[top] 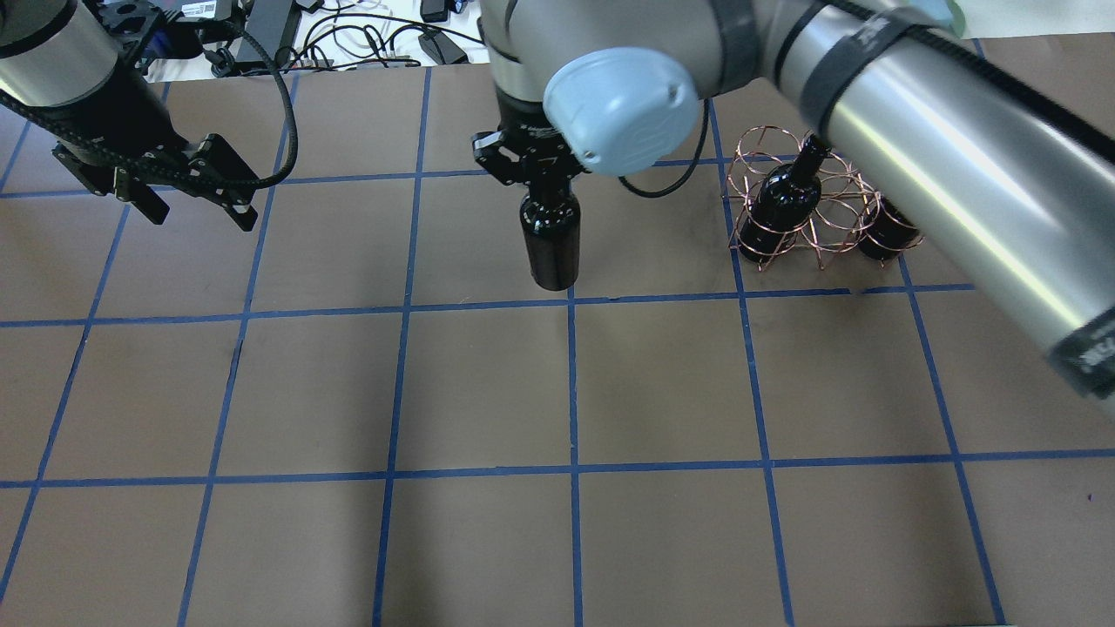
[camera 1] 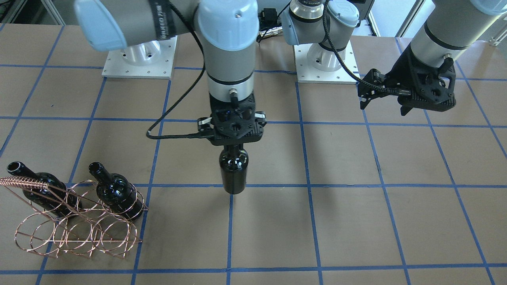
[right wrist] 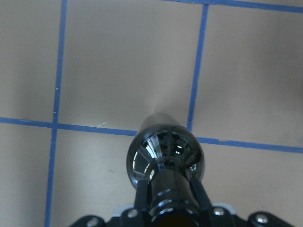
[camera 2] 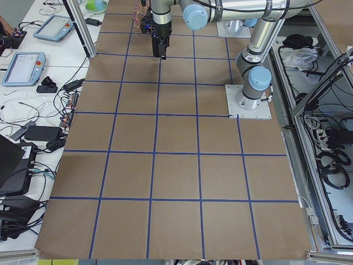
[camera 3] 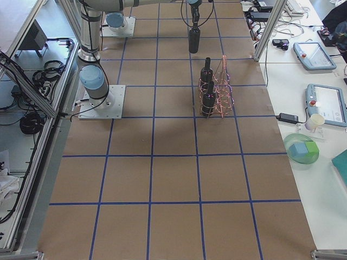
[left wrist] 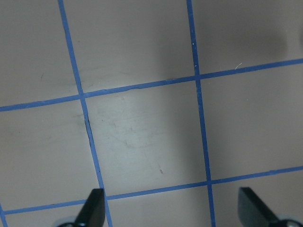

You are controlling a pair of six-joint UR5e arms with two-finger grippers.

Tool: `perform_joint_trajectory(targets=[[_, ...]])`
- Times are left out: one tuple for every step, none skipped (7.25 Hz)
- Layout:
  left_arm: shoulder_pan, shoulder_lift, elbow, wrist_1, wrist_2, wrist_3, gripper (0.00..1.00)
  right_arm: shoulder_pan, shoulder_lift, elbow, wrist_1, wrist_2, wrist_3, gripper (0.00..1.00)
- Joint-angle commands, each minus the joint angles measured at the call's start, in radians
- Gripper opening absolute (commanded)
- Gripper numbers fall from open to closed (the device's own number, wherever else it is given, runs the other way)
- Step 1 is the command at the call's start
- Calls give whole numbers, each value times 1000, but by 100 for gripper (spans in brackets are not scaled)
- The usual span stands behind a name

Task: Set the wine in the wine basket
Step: 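Carry the bottle to the copper wine rack and tilt it into a slot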

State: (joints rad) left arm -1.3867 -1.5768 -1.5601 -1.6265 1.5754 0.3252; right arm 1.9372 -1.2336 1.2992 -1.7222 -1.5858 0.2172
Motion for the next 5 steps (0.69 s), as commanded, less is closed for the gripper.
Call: perform_joint_trajectory(targets=[[0,-2,0,5,0,-2,100,-133,-90,5,100,-48,-186,0],[0,-2,0,5,1,-3,100,-191,-139,8,166,-49,-258,0],[-2,-2,0,4,1,-3,100,-242,-192,11,259,-87,-316,0],[-2,-2,0,4,1,-3,100,-280,-225,12,318,-115,-359,0],[-2,-2,0,4,1,-3,100,-315,-234,11,341,-131,-393,0]])
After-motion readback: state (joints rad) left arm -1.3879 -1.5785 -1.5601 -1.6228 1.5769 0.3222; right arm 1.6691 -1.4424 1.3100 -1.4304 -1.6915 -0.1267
